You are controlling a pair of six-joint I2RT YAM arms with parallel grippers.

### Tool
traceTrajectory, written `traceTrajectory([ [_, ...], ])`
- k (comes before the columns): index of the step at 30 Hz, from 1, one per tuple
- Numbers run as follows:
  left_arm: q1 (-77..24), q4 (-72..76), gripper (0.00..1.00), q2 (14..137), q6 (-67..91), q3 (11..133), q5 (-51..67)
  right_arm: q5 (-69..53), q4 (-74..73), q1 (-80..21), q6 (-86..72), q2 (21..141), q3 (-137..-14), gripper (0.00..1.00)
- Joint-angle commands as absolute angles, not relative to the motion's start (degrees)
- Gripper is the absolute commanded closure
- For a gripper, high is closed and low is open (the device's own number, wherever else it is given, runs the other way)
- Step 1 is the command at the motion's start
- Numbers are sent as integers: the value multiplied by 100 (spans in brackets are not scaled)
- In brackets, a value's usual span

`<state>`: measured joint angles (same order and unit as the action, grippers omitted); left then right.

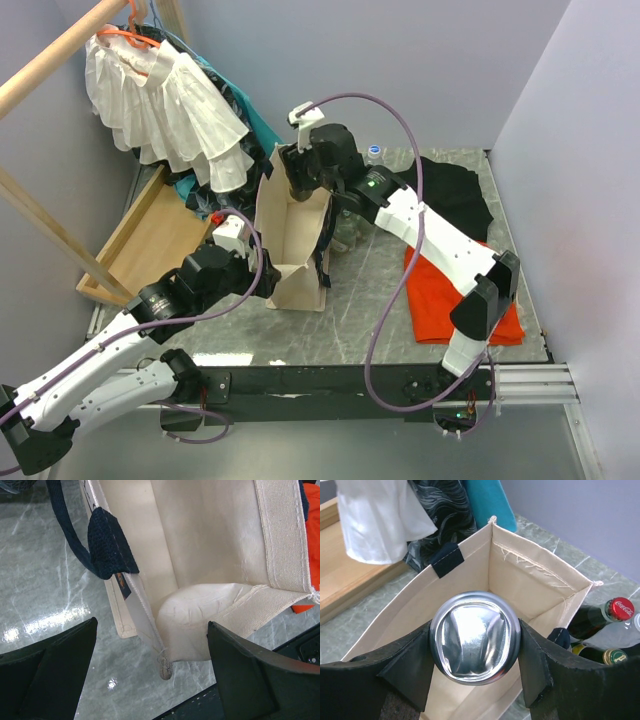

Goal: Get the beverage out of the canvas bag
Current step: Take out the drink from the canvas bag.

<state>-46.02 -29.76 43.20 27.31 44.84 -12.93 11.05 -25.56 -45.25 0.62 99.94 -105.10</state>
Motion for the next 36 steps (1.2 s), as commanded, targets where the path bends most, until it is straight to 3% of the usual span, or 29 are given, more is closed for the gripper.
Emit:
traceTrajectory([
  [1,-4649,-3120,4,4280,2690,4570,-1248,1072,-2100,-4597,158,9361,-10951,100],
  [17,-4667,-3129,4,4263,2689,4570,-1239,1046,-2399,-4623,97,8903,-11162,100],
  [36,-4685,-3155,4,4192,2725,4597,-1283,1828,-2259,-4632,185,7849,-10415,100],
])
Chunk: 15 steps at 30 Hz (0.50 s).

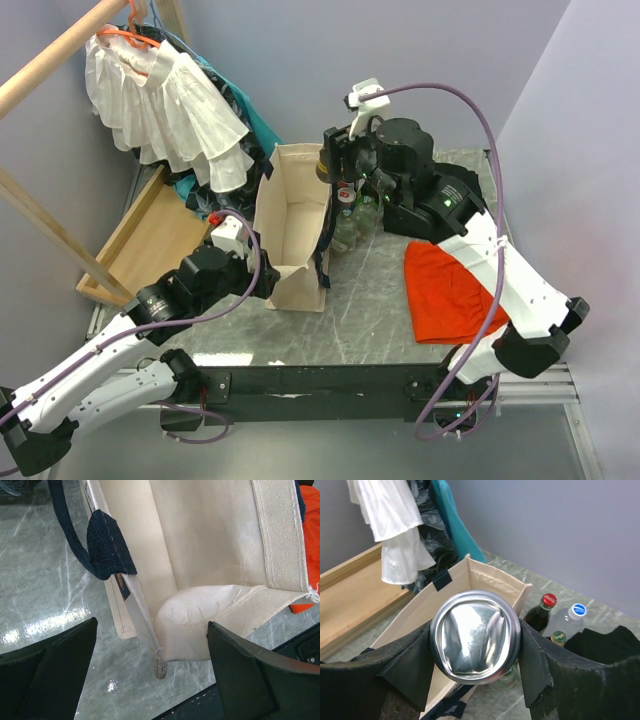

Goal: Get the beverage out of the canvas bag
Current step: Take out the drink from the canvas bag, then place the drink at the center of the board.

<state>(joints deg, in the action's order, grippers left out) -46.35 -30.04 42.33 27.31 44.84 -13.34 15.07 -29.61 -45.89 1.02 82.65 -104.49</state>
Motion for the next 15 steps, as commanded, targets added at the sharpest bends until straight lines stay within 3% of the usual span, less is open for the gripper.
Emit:
traceTrajectory([
  [1,-4685,-3147,4,4175,2725,4579,-1292,1872,-2259,-4632,193,7805,-10389,100],
  [15,-4685,-3146,4,3894,2716,4579,-1336,2776,-2268,-4614,325,7383,-9730,100],
])
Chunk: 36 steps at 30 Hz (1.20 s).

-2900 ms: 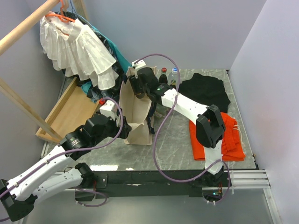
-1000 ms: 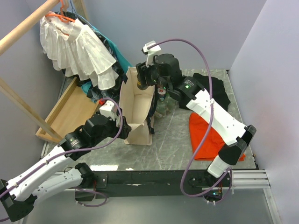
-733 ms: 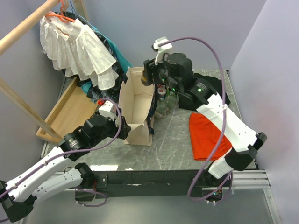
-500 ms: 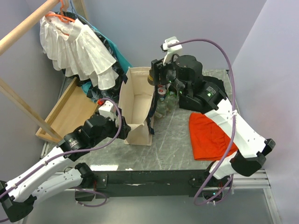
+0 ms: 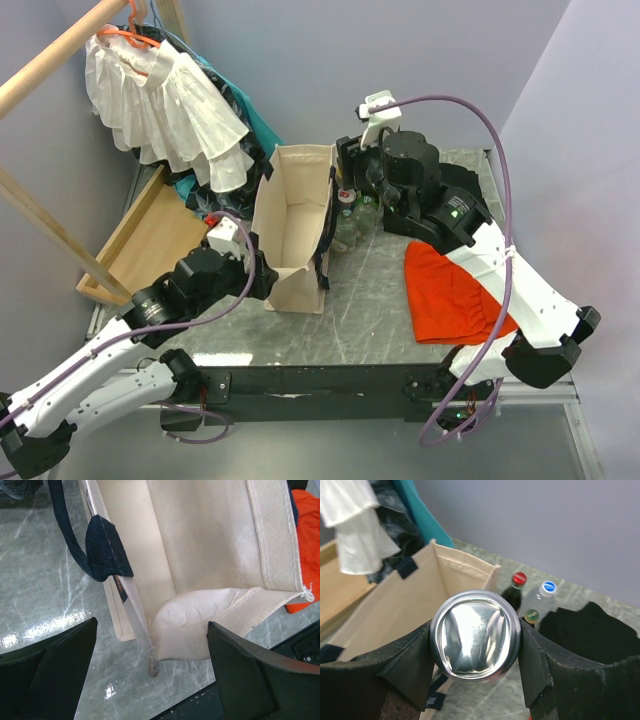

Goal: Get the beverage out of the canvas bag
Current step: Place the drink at the center of the board.

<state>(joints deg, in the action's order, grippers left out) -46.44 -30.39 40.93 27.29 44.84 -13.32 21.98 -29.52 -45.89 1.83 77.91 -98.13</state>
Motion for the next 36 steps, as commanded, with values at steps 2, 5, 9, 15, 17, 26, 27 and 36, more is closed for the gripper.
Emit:
traceTrajectory([
  [2,-4685,-3173,4,3815,2733,4588,-1415,2882,-2154,-4562,325,7252,-9485,100],
  [5,-4685,-3182,4,3692,2760,4588,-1476,2830,-2144,-4396,237,7128,-9282,100],
  [9,-4685,-3190,4,3516,2786,4588,-1643,2821,-2215,-4228,123,7014,-9071,100],
  [15,-4685,-3261,4,3217,2865,4640,-1994,2628,-2224,-3912,-237,6864,-8623,100],
  [17,-4685,-3261,4,3034,2883,4641,-2100,2584,-2171,-3824,-325,6821,-8404,100],
  [26,-4685,-3471,4,2277,3172,4641,-2821,2479,-2004,-3569,-624,6698,-7744,100],
  [27,-4685,-3498,4,2242,3208,4649,-2943,2452,-1978,-3560,-650,6680,-7674,100],
  [36,-4685,-3568,4,2197,3270,4641,-2980,2408,-1565,-3551,-966,6434,-6917,100],
])
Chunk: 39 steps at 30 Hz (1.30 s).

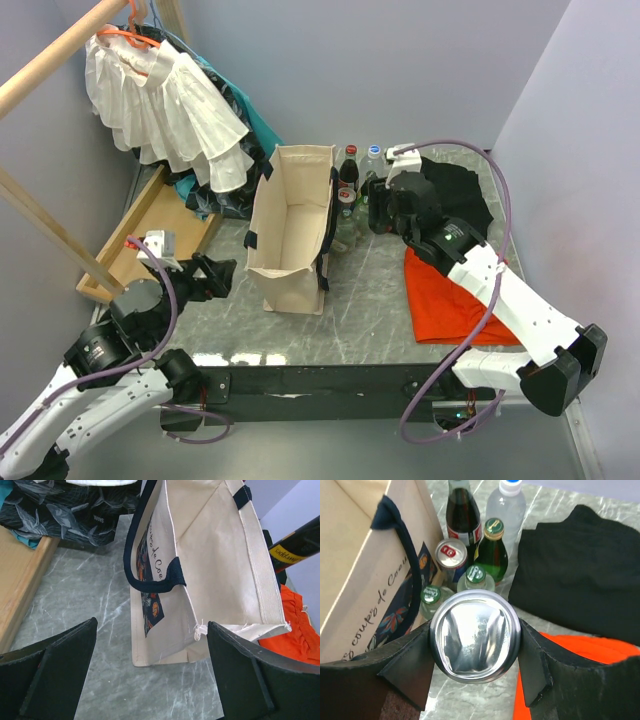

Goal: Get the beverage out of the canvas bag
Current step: Place the drink at the center of the board.

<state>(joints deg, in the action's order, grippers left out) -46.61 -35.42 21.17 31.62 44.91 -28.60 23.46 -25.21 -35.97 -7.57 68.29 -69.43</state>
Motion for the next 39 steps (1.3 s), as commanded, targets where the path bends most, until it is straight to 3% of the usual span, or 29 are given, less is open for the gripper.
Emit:
traceTrajectory([
  [1,-4685,-3594,4,2241,3270,4641,-2979,2382,-1547,-3551,-993,6442,-6839,100],
  [24,-4685,-3735,4,2171,3419,4676,-3243,2558,271,-3560,-1222,6495,-4870,100],
  [39,-4684,-3744,4,2171,3419,4667,-3269,2549,852,-3551,-1275,7127,-4649,100],
])
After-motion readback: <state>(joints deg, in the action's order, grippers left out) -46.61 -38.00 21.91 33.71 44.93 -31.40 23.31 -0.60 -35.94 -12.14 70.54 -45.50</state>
